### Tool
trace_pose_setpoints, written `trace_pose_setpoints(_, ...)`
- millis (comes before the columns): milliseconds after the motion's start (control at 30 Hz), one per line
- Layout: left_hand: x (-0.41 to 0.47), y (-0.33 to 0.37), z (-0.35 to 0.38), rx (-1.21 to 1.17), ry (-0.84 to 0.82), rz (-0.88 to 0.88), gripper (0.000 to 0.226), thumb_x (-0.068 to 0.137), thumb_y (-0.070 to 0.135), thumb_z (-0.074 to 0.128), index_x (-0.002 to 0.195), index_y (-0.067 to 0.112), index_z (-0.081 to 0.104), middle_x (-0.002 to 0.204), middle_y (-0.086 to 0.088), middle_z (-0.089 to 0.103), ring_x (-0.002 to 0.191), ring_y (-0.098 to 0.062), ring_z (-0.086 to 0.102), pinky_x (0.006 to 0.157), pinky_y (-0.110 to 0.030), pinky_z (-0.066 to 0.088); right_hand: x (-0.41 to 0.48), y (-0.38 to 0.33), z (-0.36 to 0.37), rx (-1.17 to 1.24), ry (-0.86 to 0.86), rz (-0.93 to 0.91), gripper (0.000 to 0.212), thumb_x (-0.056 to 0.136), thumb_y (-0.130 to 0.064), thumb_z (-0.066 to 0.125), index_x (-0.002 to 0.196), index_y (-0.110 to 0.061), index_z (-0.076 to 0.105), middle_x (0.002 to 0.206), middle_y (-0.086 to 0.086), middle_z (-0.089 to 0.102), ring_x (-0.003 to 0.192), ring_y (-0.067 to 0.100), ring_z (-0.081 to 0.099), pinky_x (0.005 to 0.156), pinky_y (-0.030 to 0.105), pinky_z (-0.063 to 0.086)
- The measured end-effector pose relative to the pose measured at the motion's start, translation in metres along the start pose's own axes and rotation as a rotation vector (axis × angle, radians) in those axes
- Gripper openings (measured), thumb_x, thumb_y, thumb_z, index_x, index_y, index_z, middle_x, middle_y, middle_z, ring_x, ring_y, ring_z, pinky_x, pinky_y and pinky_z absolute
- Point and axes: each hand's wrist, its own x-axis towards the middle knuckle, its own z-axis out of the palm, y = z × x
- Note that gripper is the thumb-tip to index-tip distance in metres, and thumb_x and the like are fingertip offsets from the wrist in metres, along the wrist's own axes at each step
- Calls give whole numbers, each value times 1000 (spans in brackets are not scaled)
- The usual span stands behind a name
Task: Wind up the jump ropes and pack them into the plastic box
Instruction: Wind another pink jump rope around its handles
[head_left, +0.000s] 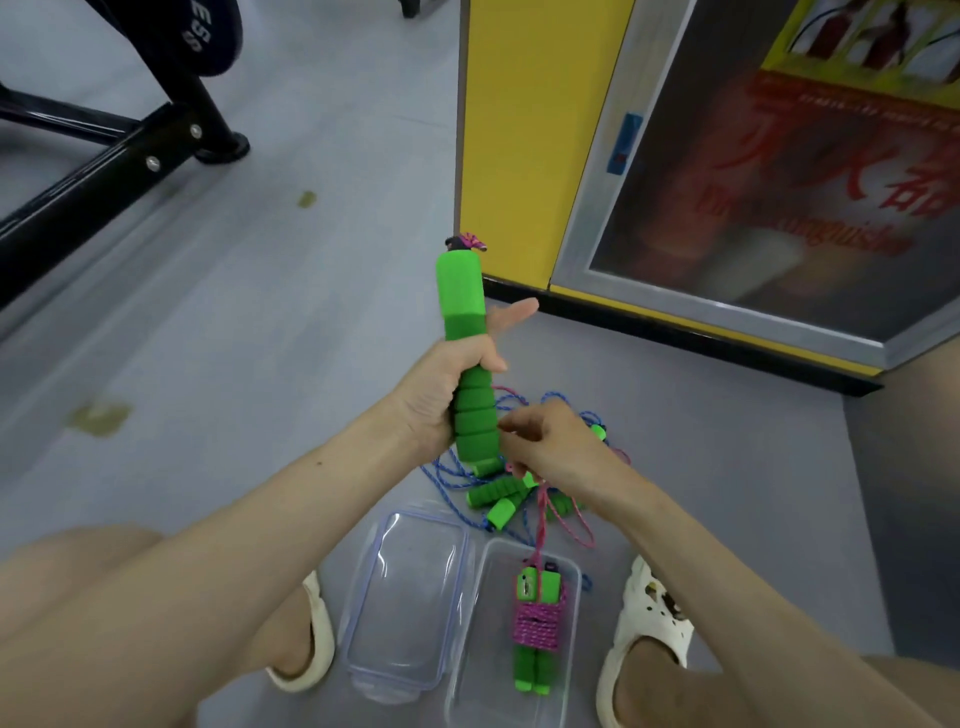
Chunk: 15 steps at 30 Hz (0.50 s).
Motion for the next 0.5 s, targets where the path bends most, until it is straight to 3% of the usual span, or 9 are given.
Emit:
trace_pose_setpoints(67, 1, 5, -6, 204, 41, 25, 60, 57, 11, 48, 112, 30, 63, 93, 17, 62, 81, 4, 48, 74, -2, 39, 1, -1, -4, -39, 10, -15, 16, 89, -18, 63, 73, -16, 66, 51, -2, 50, 42, 0, 42, 48, 13, 33)
trace_pose_setpoints(133, 1, 6, -10, 463, 47, 3, 51, 55, 16, 52, 104, 27, 62, 83, 13, 53, 85, -6, 50, 99, -16, 36, 1, -4, -13, -38, 49, -36, 15, 86, -16, 67, 70, -17, 66, 55, 1, 52, 45, 1, 43, 49, 14, 34)
trace_pose_setpoints(167, 0, 6, -10, 594, 62, -20, 36, 55, 20, 53, 90, 23, 59, 81, 13, 43, 99, -12, 52, 114, -31, 22, 0, -6, -18, -38, 71, -45, 14, 85, -17, 67, 71, -19, 66, 58, 7, 55, 48, 3, 45, 51, 17, 35)
trace_pose_setpoints(200, -1, 5, -10, 698, 62, -57, 24, 54, 22, 53, 78, 22, 52, 118, -3, 41, 115, -14, 45, 119, -40, 5, 0, -7, -24, -26, 93, -56, 13, 86, -17, 67, 73, -20, 68, 62, 15, 58, 53, 7, 48, 54, 20, 37)
trace_pose_setpoints(233, -4, 6, -8, 745, 27, -96, 19, 55, 23, 52, 73, 23, 46, 83, -5, 59, 117, -8, 40, 118, -40, -6, -1, -7, -30, 1, 114, -69, 10, 86, -17, 67, 77, -20, 69, 68, 21, 62, 58, 10, 51, 57, 24, 40)
trace_pose_setpoints(267, -5, 4, -8, 750, -22, -134, 19, 56, 24, 52, 73, 25, 44, 81, -4, 57, 105, 1, 41, 118, -35, -9, -1, -8, -34, 25, 132, -85, 9, 87, -15, 66, 80, -19, 70, 75, 22, 66, 62, 14, 55, 61, 27, 44)
trace_pose_setpoints(367, -6, 1, -7, 698, -180, -209, 21, 67, 17, 60, 83, 26, 50, 70, 3, 58, 72, 4, 43, 94, -8, 33, -1, -9, -39, 25, 151, -115, 9, 90, -13, 61, 90, -15, 70, 88, 11, 71, 82, 18, 65, 81, 32, 50)
trace_pose_setpoints(400, -5, -1, -9, 653, -237, -237, 26, 66, 15, 60, 90, 24, 55, 75, 7, 66, 77, -4, 54, 82, -11, 40, 0, -8, -38, 20, 154, -120, 10, 91, -12, 60, 93, -11, 70, 91, 10, 72, 88, 20, 66, 85, 34, 50)
trace_pose_setpoints(500, -2, -2, -14, 521, -363, -329, 44, 61, 16, 58, 105, 11, 60, 92, -6, 75, 105, -17, 65, 91, -21, 42, -2, -10, -36, 70, 151, -138, 10, 93, -8, 57, 95, -8, 67, 91, 6, 70, 87, 11, 66, 82, 25, 52)
